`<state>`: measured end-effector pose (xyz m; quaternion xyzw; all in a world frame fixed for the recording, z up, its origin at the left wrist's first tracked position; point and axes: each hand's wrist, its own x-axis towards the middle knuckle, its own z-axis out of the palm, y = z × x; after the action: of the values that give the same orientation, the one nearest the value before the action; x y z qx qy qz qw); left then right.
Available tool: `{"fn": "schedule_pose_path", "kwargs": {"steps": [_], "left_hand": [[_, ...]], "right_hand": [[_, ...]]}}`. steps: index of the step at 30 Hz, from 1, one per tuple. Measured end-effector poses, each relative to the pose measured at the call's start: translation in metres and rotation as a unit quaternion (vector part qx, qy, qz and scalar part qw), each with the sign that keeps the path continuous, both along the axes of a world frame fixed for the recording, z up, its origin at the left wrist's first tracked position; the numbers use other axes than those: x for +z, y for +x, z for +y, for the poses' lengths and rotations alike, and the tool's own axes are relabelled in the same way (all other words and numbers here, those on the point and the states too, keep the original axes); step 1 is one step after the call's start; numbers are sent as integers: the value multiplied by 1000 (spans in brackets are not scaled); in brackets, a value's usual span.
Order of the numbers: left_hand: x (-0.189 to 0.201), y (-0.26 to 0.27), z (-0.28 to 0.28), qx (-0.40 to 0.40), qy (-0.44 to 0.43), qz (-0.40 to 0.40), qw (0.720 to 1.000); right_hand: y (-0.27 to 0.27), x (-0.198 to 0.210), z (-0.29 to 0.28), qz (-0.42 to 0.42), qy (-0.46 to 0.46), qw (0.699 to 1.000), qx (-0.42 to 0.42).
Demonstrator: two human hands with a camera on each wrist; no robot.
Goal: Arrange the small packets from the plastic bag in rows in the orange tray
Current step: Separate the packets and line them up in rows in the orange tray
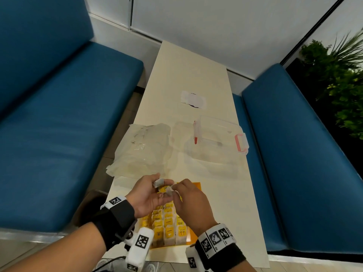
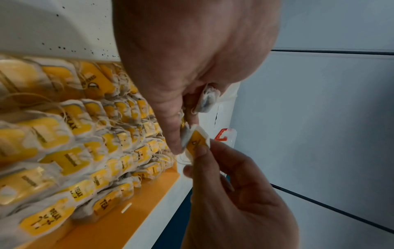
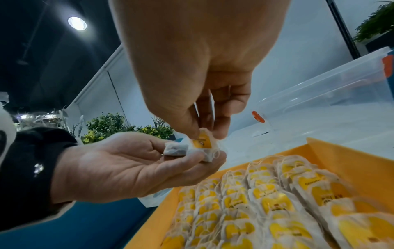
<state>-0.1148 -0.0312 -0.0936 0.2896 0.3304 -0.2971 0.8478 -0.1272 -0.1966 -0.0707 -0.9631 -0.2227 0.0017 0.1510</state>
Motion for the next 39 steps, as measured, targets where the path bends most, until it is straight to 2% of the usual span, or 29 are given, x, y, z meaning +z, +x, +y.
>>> {"fn": "schedule_pose_path", "kwargs": {"steps": [2, 8, 12, 16, 22, 25, 28, 33, 39], "left_hand": [[0, 0, 0, 2, -8, 0, 1000], [-3, -1, 3, -30, 28, -24, 999], [-5, -3, 7, -40, 33, -27, 998], [-7, -6, 8, -52, 60, -33, 996], [-12, -7, 9, -62, 90, -48, 993], [-12, -7, 9, -65, 94, -52, 992], [-12, -8, 8, -75, 101, -57, 990], [-10, -7, 8, -83, 112, -60, 988], [-11, -7, 9, -92, 114, -60, 987]], "right_hand": [[2, 1, -1, 6, 8, 1000, -30], [13, 19, -11, 86, 52, 994, -36], [22, 41, -26, 78, 59, 994, -56], [16, 40, -35, 140, -63, 987, -56], [-1, 17, -50, 245, -229, 942, -24], [-5, 6, -50, 276, -283, 918, -3], [-2, -1, -42, 303, -300, 905, 1], [3, -13, -30, 310, -306, 900, -29], [3, -25, -26, 285, -260, 918, -94]]}}
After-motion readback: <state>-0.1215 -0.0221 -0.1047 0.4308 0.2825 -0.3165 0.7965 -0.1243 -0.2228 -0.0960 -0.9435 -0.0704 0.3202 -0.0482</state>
